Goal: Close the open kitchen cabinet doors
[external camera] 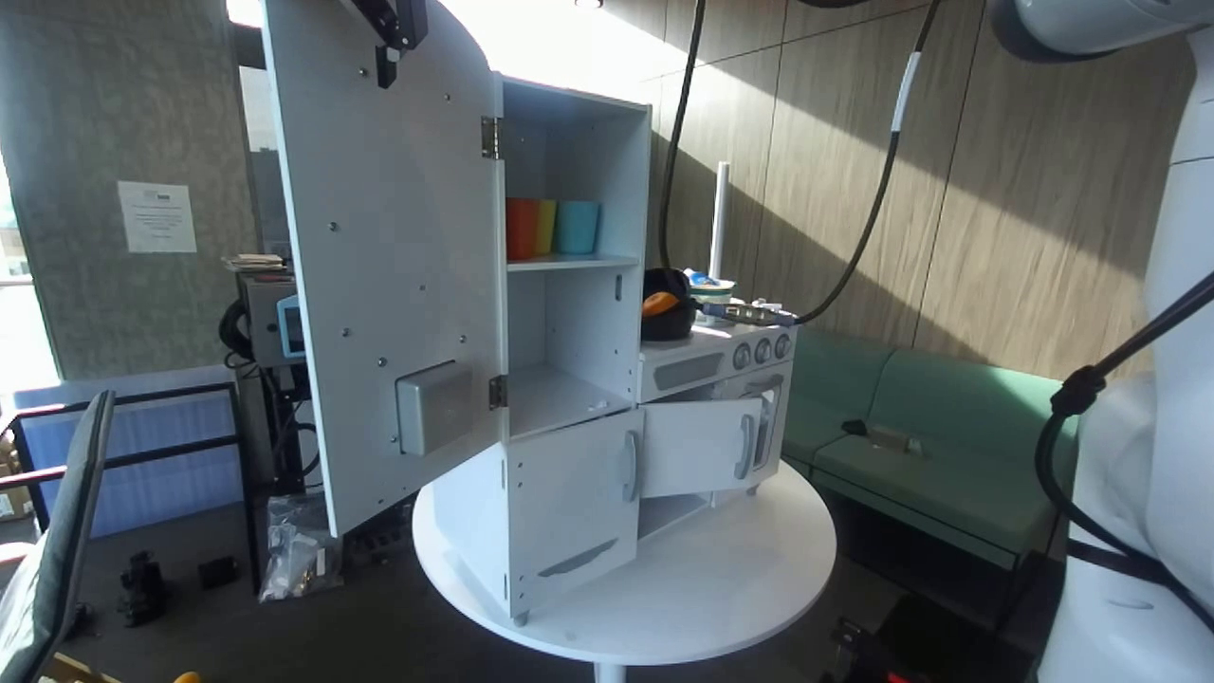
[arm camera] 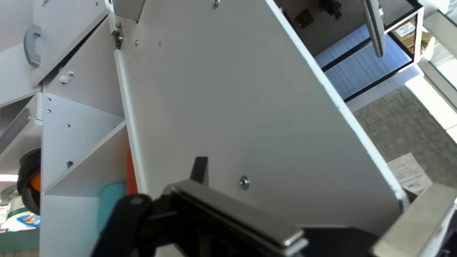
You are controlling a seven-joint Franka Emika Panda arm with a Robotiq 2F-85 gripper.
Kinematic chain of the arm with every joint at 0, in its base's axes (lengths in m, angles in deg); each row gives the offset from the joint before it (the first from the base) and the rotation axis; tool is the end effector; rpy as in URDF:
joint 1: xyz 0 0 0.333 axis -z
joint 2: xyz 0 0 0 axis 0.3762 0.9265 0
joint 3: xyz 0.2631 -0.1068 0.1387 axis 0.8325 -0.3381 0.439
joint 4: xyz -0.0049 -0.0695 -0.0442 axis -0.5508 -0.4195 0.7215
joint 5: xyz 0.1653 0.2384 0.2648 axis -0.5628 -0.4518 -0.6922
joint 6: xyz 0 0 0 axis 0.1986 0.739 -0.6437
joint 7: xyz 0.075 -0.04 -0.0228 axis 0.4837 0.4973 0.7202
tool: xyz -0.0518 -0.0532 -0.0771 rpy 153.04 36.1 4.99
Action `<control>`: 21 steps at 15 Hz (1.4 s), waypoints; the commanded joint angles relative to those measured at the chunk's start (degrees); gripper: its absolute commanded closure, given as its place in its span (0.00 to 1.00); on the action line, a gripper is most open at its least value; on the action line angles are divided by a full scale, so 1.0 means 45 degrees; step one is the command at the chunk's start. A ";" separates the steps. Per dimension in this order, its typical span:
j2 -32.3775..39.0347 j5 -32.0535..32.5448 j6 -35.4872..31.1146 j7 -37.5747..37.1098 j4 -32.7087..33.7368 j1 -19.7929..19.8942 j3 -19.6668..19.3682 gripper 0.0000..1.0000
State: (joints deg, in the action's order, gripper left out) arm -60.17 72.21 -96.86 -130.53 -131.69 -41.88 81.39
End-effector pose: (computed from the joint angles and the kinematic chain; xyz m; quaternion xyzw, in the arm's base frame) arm 0.4489 0.3865 0.7198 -0.8506 0.3486 -0.3927 0.0268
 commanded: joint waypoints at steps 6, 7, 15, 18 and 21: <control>-0.2803 -0.0846 0.3339 0.0153 -0.1809 -0.0213 -0.0515 0.00; -0.3177 -0.1010 0.3629 0.0196 -0.2082 -0.0136 -0.0555 0.00; -0.6350 -0.2449 0.4543 0.1307 -0.5010 0.0497 -0.1308 0.00; -0.7525 -0.2323 0.4793 0.1445 -0.6193 0.0922 -0.1600 0.00; -0.8458 -0.2159 0.5350 0.1145 -0.7043 0.1488 -0.1812 0.00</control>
State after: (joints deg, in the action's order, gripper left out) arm -92.43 62.29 -73.61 -125.50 -158.49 -37.79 74.14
